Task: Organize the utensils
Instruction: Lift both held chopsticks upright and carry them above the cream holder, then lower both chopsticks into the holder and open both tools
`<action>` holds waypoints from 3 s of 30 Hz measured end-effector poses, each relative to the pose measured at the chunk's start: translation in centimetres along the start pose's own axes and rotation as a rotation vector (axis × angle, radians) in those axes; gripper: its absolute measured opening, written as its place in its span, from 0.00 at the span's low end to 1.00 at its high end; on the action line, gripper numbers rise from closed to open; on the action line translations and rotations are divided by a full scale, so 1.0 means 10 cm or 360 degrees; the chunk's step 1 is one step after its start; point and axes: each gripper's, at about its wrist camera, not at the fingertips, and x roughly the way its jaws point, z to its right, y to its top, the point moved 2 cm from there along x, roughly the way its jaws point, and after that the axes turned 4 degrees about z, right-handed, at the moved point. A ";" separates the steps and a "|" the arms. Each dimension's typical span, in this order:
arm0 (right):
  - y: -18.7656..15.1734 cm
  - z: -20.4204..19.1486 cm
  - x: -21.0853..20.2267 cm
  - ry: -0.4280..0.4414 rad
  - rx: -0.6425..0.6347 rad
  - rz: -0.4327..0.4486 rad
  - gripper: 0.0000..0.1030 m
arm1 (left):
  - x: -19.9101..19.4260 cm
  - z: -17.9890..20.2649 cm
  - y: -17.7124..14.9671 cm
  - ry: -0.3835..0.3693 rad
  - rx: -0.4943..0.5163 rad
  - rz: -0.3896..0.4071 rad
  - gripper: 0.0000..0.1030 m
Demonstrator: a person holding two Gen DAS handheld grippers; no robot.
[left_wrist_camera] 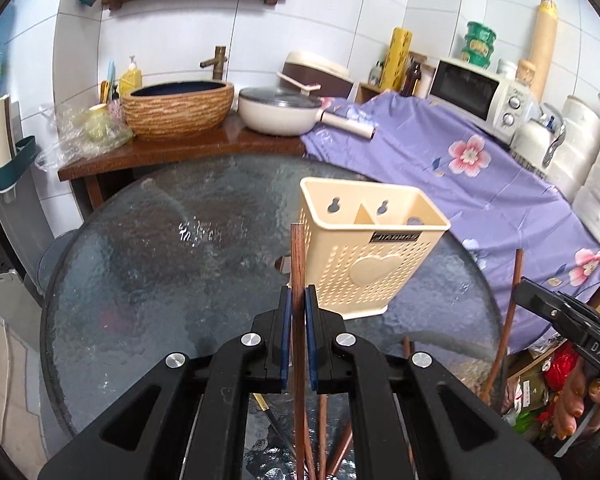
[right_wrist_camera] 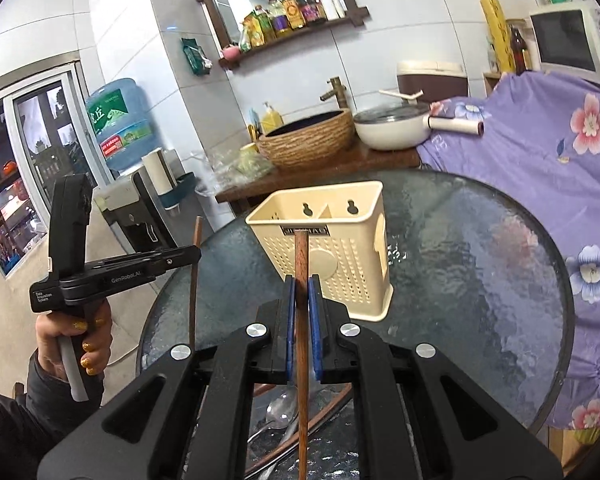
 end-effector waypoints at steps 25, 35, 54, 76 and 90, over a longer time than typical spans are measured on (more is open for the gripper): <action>0.49 -0.28 -0.26 -0.0003 -0.0163 0.0163 0.07 | -0.69 0.20 0.48 -0.0085 0.0010 0.0331 0.06; 1.19 -0.36 -0.21 -0.0066 -0.0197 0.0328 0.07 | -0.83 0.28 1.10 -0.0072 -0.0059 0.0514 0.06; 1.66 0.02 0.50 -0.0310 -0.0129 0.0508 0.07 | -0.06 0.22 1.58 0.0101 -0.0253 0.0626 0.06; 1.07 0.37 0.86 -0.0382 -0.0045 0.0327 0.08 | 0.44 0.13 1.10 0.0191 -0.0182 0.0494 0.08; 0.63 0.30 0.60 -0.0427 -0.0071 0.0250 0.62 | 0.19 0.04 0.75 0.0183 -0.0102 0.0466 0.81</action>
